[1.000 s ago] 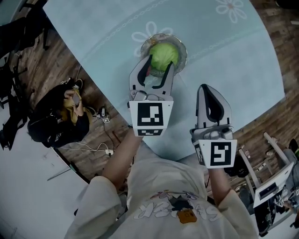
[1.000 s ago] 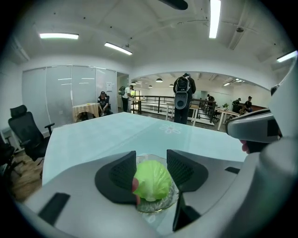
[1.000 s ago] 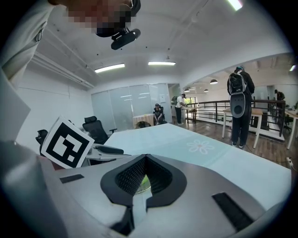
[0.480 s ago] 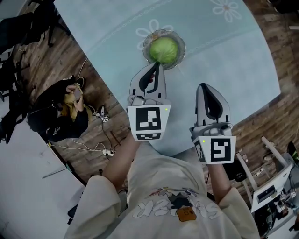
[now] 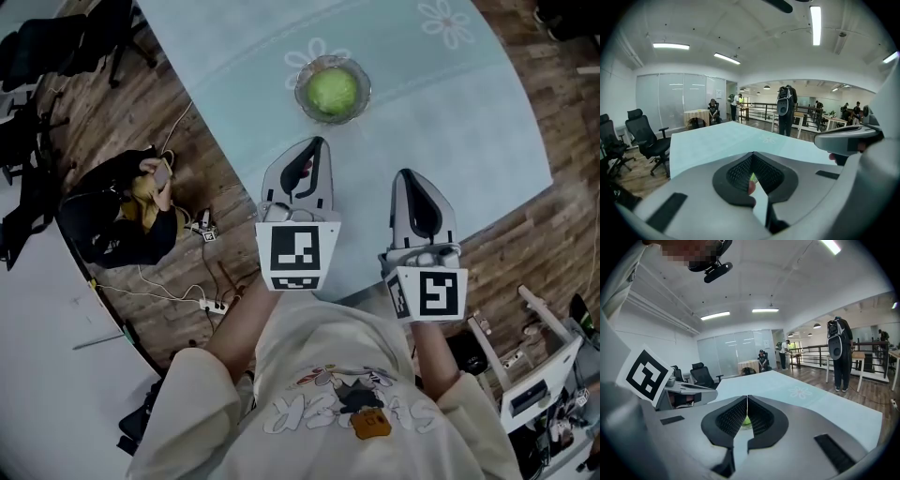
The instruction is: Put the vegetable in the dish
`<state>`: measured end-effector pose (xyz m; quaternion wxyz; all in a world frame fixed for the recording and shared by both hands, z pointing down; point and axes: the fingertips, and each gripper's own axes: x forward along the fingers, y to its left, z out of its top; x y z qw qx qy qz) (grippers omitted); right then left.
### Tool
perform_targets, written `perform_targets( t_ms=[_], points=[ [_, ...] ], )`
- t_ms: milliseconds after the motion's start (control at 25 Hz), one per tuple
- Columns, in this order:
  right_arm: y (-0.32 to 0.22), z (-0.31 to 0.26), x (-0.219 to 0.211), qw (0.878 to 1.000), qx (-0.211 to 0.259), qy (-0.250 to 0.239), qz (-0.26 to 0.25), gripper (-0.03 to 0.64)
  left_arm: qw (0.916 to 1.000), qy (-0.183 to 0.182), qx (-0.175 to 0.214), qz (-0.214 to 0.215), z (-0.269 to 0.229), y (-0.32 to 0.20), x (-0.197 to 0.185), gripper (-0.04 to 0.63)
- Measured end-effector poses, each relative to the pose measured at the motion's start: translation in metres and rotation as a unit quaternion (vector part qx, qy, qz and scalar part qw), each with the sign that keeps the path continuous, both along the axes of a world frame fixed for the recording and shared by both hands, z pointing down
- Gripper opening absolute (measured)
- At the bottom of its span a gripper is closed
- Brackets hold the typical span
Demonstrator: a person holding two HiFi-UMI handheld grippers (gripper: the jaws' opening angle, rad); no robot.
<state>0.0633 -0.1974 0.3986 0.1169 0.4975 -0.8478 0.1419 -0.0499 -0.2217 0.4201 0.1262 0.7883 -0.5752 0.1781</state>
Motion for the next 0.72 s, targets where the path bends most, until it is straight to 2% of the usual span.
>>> perform_targets(
  t_ms=[360, 720],
  points=[
    [0.039, -0.032, 0.006, 1.000, 0.024, 0.001, -0.015, 0.023, 0.9996, 0.006, 0.006, -0.025, -0.034, 0.055, -0.004, 0.006],
    [0.080, -0.059, 0.010, 0.998, 0.045, 0.002, -0.034, 0.023, 0.9988, 0.008, 0.031, -0.038, -0.071, 0.105, 0.000, 0.006]
  ],
)
